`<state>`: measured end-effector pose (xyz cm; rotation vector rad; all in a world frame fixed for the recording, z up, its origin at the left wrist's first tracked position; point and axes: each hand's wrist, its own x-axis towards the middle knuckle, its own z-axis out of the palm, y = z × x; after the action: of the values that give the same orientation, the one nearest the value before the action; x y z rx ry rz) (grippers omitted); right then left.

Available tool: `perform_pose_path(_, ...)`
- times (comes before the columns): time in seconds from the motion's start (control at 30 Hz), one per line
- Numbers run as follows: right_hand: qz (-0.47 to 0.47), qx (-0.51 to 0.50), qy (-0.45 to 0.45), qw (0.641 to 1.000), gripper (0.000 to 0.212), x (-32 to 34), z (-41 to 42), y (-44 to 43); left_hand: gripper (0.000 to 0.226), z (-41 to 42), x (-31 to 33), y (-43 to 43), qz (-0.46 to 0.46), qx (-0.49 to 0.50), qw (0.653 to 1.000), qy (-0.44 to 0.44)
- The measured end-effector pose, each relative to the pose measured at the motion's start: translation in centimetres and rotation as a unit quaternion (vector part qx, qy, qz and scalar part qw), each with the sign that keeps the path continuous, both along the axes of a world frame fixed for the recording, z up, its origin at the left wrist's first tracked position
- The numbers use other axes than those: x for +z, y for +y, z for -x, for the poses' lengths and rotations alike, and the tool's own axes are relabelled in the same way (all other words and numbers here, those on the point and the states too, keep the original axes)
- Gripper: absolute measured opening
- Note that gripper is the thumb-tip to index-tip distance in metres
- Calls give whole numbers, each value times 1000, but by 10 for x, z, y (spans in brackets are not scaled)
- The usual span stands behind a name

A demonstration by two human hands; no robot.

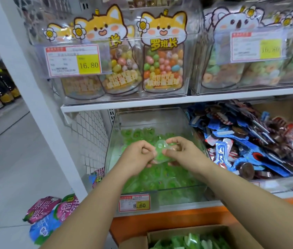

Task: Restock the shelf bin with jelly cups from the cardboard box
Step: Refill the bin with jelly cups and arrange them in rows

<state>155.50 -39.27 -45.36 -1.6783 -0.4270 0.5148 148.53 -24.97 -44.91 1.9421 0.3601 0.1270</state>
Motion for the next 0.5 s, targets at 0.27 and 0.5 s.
perform_pose_path(0.27,114,-34,-91,989,14,-17,-22,3,14,-38,4,7,-194,-83,977,16)
perform_pose_path(0.5,-100,-226,204,947,24,-41,-59,40,37,-80,-26,25,-390,37,920,6)
